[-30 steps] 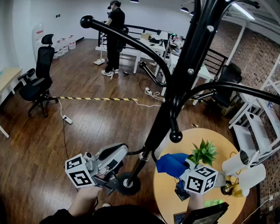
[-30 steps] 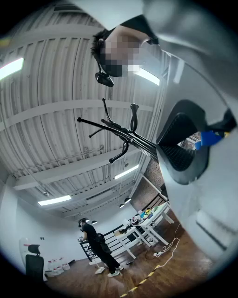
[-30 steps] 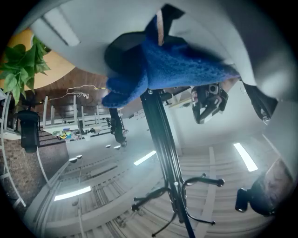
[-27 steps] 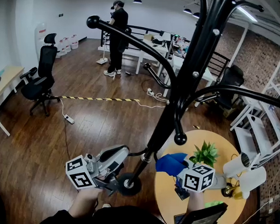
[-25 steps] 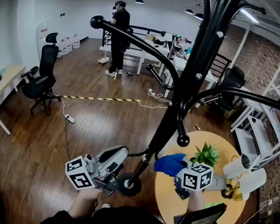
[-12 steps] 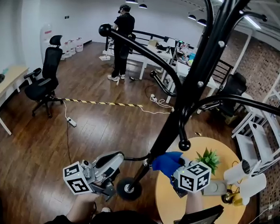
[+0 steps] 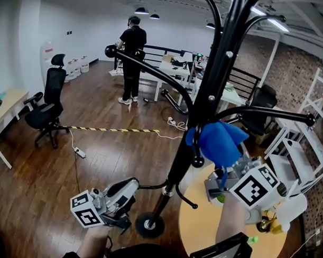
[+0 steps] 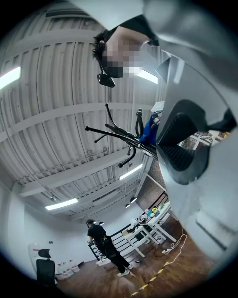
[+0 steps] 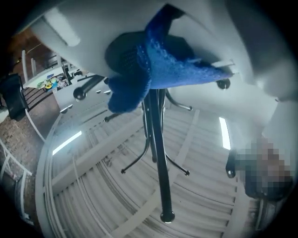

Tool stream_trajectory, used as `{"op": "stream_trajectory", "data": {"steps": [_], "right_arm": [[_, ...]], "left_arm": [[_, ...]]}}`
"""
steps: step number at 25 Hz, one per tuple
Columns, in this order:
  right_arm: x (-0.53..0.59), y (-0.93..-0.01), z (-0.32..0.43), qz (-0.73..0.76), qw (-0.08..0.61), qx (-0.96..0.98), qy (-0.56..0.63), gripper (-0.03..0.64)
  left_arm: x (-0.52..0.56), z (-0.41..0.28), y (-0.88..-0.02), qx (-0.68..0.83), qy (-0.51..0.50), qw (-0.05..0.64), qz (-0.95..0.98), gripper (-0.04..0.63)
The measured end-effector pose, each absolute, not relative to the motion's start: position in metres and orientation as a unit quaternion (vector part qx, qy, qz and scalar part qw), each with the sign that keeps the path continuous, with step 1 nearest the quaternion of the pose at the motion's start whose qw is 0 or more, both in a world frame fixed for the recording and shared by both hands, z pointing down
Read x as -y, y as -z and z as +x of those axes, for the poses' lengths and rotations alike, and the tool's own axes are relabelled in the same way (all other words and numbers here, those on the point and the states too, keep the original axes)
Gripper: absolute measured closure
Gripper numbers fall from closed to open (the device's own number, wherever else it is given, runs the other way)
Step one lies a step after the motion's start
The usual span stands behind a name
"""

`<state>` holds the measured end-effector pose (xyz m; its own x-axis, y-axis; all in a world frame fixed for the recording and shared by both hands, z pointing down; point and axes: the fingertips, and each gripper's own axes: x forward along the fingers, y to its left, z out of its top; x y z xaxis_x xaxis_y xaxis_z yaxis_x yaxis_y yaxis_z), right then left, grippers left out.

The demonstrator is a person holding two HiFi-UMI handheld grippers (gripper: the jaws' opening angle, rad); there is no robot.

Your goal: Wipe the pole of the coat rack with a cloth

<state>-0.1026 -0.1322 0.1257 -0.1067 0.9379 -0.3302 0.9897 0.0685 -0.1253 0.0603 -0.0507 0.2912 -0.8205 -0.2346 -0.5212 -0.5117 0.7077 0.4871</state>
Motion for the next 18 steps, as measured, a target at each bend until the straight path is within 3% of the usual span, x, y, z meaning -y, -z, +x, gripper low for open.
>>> {"op": "stream_trajectory", "data": {"steps": [13,18], "right_arm": [[0.256,-0.013,-0.111,0.559,0.227,-0.757,0.251,0.601],[0.274,-0.004,-0.101,0.562,0.234,-0.749,0.261,0.601]], "left_arm": [[0.055,0.057,-0.28,-0.896,-0.309,0.223,-0.226,0.592],[0.059,0.056,-0.279,-0.894,-0.312,0.225,-0.231,0.594]]}}
